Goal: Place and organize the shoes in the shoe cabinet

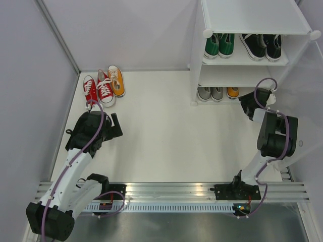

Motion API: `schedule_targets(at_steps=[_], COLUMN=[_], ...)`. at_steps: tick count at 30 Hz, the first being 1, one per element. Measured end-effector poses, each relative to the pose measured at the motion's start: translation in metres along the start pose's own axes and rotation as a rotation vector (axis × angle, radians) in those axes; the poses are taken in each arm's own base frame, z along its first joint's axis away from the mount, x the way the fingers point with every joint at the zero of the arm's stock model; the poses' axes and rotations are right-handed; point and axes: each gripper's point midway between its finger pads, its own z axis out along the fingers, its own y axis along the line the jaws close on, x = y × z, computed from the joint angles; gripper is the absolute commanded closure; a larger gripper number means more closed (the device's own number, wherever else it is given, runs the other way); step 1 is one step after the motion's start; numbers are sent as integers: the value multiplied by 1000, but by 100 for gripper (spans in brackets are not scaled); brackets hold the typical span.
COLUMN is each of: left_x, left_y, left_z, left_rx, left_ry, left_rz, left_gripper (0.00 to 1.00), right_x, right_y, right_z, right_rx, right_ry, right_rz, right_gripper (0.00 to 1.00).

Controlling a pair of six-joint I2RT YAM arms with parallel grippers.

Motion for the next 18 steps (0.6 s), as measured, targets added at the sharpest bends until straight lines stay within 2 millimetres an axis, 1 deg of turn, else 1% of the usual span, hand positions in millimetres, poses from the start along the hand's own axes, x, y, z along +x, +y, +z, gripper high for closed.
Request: schedule_targets(at_steps=[1, 3, 4, 6, 7, 9, 12, 15, 18], left_x=[0, 1, 2, 4, 5, 2, -14, -42, -71], left_y=[0, 0, 0, -2, -4, -8, -19, -35, -50], left_z=[0, 1, 2, 5, 6, 10, 16, 28, 48], left_rx=[0, -1, -3, 0, 3, 3, 3, 0, -22], left_ry=[0, 4, 10, 29, 42, 62, 77, 79, 78], left_rz=[0, 1, 2, 3, 1, -7, -27, -52, -73], left_gripper=[0, 0, 0, 0, 0, 0, 0, 0, 2], right_x=[-3, -11, -14, -23, -26, -32, -33, -27, -20], right_y=[-1, 1, 2, 9, 12, 21, 34, 51, 70], right_z=[-10, -33, -46, -72, -86, -112, -151, -186, -218], right_rx=[16, 29, 35, 28, 21, -3, -54, -146, -250], right_ry=[-6, -23, -30, -45, -50, -59, -60, -47, -42], right_rz=[-20, -66, -90, -150, -180, -242, -331, -393, -441], right_gripper=[38, 30, 24, 19, 13, 9, 7, 6, 5])
